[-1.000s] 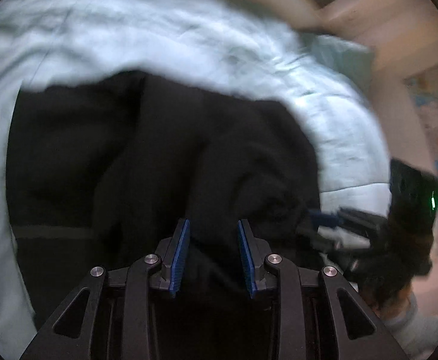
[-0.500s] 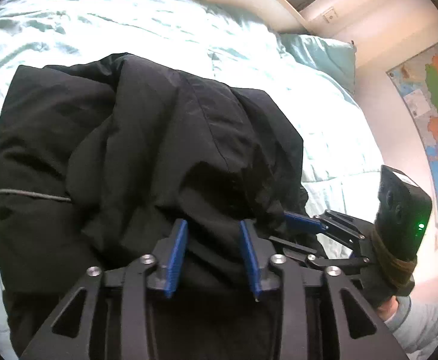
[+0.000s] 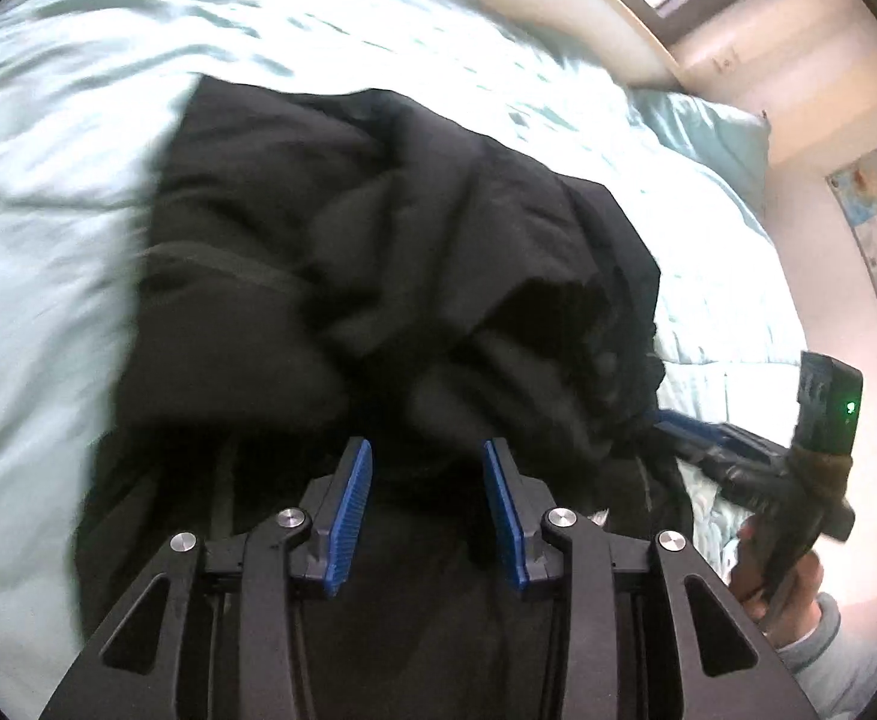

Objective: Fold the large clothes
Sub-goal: 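Lift the hem with both grippers and fold it toward the collar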

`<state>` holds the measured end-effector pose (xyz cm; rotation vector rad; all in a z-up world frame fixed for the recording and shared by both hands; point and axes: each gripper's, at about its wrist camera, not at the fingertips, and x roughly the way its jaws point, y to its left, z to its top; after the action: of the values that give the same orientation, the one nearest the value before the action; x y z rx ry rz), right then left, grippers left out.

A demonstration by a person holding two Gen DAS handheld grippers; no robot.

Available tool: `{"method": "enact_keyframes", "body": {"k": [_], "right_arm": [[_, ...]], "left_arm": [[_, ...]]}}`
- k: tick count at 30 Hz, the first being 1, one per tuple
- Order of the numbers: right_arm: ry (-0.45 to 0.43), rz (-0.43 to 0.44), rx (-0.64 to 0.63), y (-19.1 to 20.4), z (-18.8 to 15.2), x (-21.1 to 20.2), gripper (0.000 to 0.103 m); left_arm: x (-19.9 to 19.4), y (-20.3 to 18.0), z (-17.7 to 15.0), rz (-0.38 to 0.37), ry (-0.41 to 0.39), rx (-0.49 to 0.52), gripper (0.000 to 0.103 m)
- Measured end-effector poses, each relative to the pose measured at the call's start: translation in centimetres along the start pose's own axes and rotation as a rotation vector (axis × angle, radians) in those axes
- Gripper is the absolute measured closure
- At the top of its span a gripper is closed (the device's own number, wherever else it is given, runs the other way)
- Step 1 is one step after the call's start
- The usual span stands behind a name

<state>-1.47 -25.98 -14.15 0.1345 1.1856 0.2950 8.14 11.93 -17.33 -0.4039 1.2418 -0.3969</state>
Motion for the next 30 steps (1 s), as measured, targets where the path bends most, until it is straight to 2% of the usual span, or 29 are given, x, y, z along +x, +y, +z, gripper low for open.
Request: {"method": "enact_keyframes", "body": {"k": [2, 5, 10, 16, 22, 26, 27, 28, 30], "right_arm": [[-0.015, 0.002, 0.040, -0.9, -1.6, -2.0, 0.052], [-0.010, -0.045, 0.096, -2.9, -4.7, -4.3, 0.052], [0.037, -0.075, 0.203, -6.8, -9.4, -6.6, 0.052], [0.113, -0.072, 0.347, -10.1, -15.9, -7.9, 0.052], [0.193, -0.129, 0.335, -10.2, -19.8, -8.0, 0.052], [0.225, -0.151, 0.349, -10.4, -22.1, -8.1, 0.049], [0.230, -0.157, 0.356, -10.5, -22.5, -8.1, 0.048], [0.232, -0.161, 0.362, -10.5, -23.0, -8.2, 0.046], [0.225, -0.162, 0.378, -10.6, -24.0, -8.7, 0.043]], "left_arm": [[-2.6, 2.1, -1.8, 0.028, -0.012, -0.038, 0.063], [-6.4, 5.7, -4.7, 0.093, -0.028, -0.119, 0.063], [-10.5, 10.8, -10.2, 0.146, -0.001, -0.254, 0.062], [-10.9, 14.1, -16.9, 0.115, 0.095, -0.372, 0.062], [-9.1, 13.6, -22.2, 0.087, 0.187, -0.382, 0.062], [-9.3, 12.1, -22.8, 0.117, 0.160, -0.321, 0.062], [-9.2, 11.5, -22.6, 0.141, 0.168, -0.294, 0.062], [-9.1, 10.9, -22.5, 0.199, 0.187, -0.257, 0.062], [-9.2, 11.0, -22.3, 0.253, 0.196, -0.252, 0.060]]}}
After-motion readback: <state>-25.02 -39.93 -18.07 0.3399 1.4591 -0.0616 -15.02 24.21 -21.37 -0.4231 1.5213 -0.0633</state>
